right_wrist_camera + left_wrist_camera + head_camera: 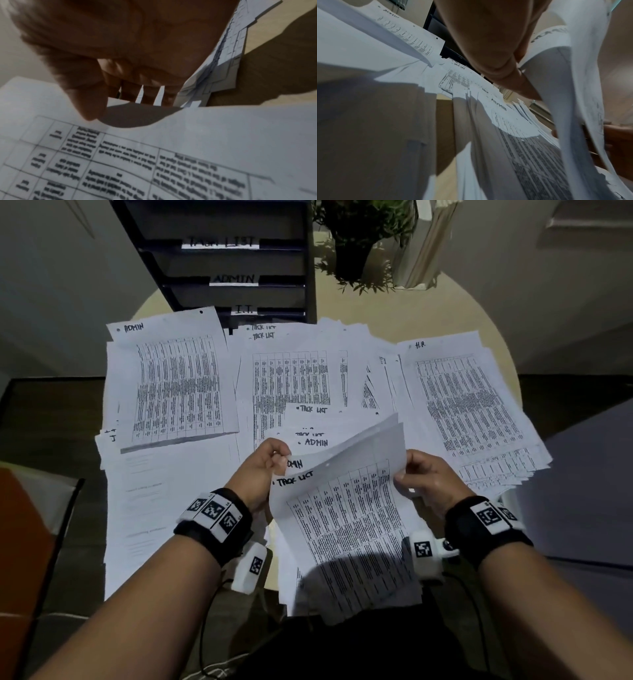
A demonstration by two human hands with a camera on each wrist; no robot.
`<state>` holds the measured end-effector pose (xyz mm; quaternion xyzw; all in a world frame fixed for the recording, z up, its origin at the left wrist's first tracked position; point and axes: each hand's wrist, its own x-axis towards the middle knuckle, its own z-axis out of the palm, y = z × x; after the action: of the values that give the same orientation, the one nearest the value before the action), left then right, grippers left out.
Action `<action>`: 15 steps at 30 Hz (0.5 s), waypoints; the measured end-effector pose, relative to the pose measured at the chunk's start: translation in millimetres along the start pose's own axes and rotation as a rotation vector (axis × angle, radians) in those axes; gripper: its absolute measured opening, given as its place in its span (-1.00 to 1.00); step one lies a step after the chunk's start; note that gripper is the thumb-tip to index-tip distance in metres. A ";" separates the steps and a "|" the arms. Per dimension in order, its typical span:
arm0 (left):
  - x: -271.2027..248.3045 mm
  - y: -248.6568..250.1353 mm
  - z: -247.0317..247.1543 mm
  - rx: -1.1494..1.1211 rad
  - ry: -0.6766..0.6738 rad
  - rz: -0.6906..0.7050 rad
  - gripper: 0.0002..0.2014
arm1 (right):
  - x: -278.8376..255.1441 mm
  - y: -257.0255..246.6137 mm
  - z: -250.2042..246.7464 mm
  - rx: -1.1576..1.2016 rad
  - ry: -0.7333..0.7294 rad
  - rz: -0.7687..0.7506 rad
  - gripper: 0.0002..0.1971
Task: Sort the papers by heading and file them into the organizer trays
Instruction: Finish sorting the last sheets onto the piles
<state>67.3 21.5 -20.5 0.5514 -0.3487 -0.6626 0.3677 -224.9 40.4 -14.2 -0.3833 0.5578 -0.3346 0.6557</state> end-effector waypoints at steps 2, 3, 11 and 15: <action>4.2 -1.0 2.2 0.022 0.046 -0.030 -0.76 | -2.6 -0.4 1.8 0.030 0.040 0.006 -0.75; 8.4 -4.5 0.5 0.126 0.101 -0.008 -0.76 | -3.5 0.9 2.1 0.035 0.070 0.010 -0.76; 35.1 -14.9 -3.2 1.172 0.091 0.173 -0.39 | -6.8 30.3 -12.8 -0.189 0.193 0.165 -0.63; 40.2 -18.1 -3.5 1.230 0.118 0.107 -0.31 | -7.7 34.9 -14.5 -0.362 0.300 0.105 -0.78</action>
<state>64.1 -4.9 -55.8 0.6798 -0.6730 -0.2893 0.0339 -240.1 62.1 -42.3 -0.4109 0.7189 -0.2478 0.5029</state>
